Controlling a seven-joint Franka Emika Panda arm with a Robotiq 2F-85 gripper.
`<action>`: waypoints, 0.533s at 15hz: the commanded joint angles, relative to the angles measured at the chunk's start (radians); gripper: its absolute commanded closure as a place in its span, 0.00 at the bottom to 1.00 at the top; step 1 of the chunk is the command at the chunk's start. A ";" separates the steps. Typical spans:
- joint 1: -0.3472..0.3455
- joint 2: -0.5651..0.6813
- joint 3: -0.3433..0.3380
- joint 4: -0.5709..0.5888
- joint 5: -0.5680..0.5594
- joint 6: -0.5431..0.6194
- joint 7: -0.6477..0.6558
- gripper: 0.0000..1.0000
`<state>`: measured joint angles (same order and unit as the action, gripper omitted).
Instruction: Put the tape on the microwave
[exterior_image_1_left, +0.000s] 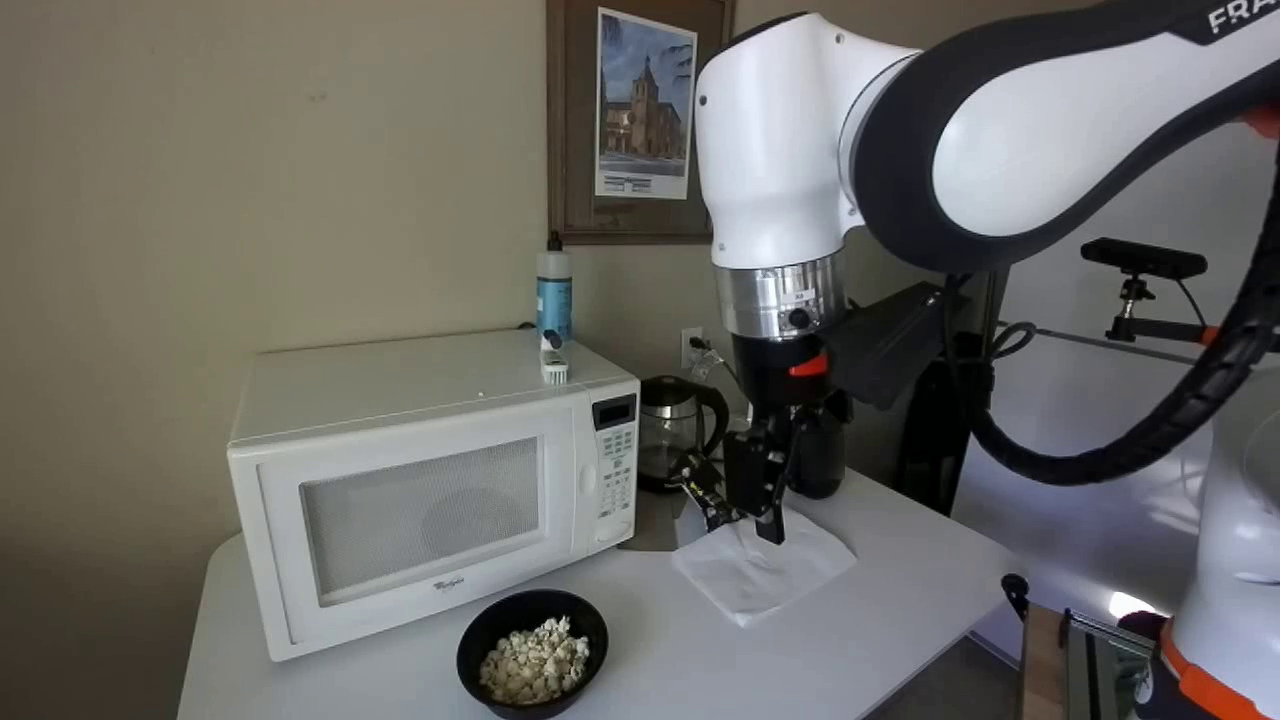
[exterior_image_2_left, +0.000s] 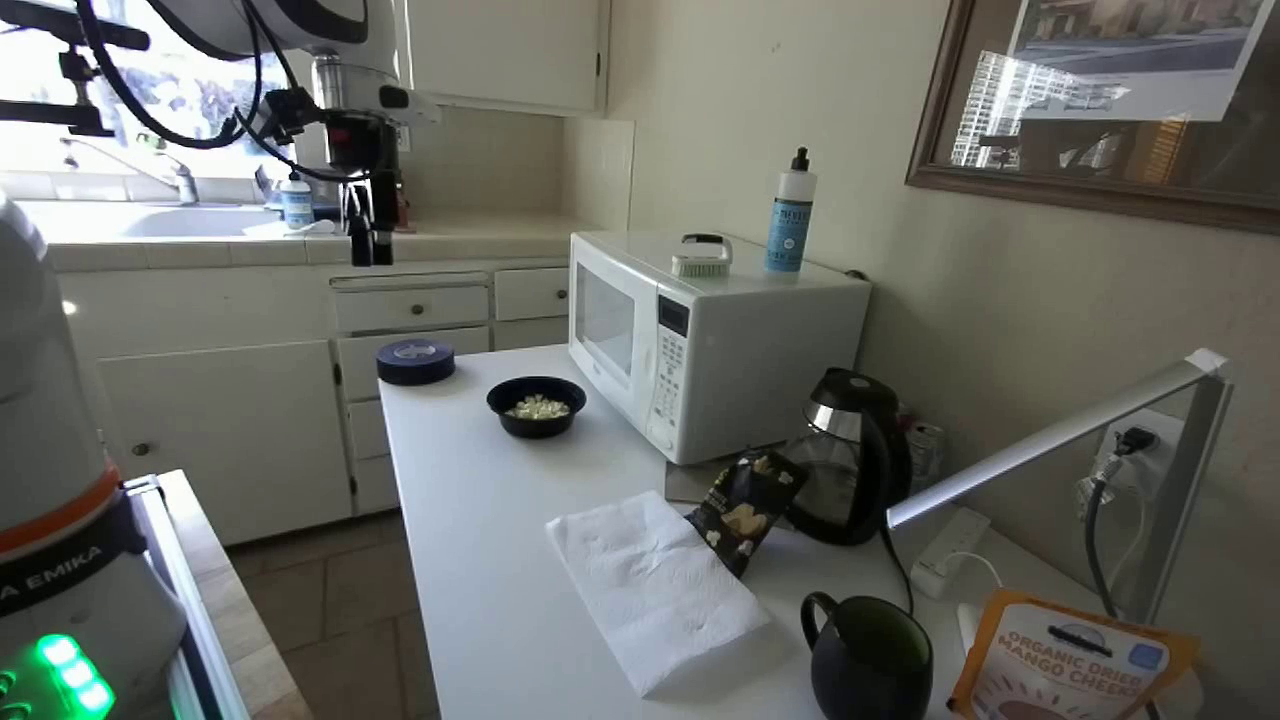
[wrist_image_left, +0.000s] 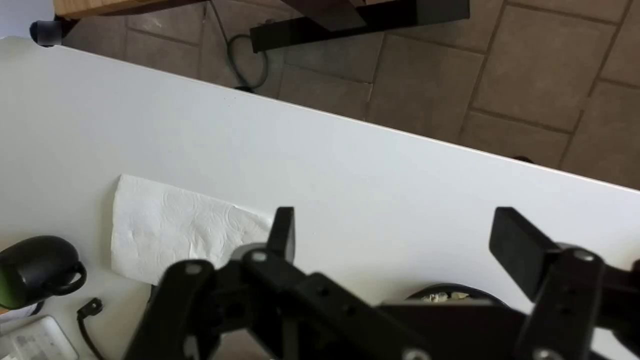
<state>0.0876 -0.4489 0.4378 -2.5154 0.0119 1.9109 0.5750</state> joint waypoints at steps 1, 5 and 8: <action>0.045 0.050 -0.019 0.018 0.000 0.041 0.025 0.00; 0.081 0.172 0.014 0.048 0.021 0.203 0.086 0.00; 0.101 0.321 0.033 0.094 -0.003 0.345 0.185 0.00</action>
<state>0.1711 -0.2918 0.4564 -2.4887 0.0242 2.1585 0.6693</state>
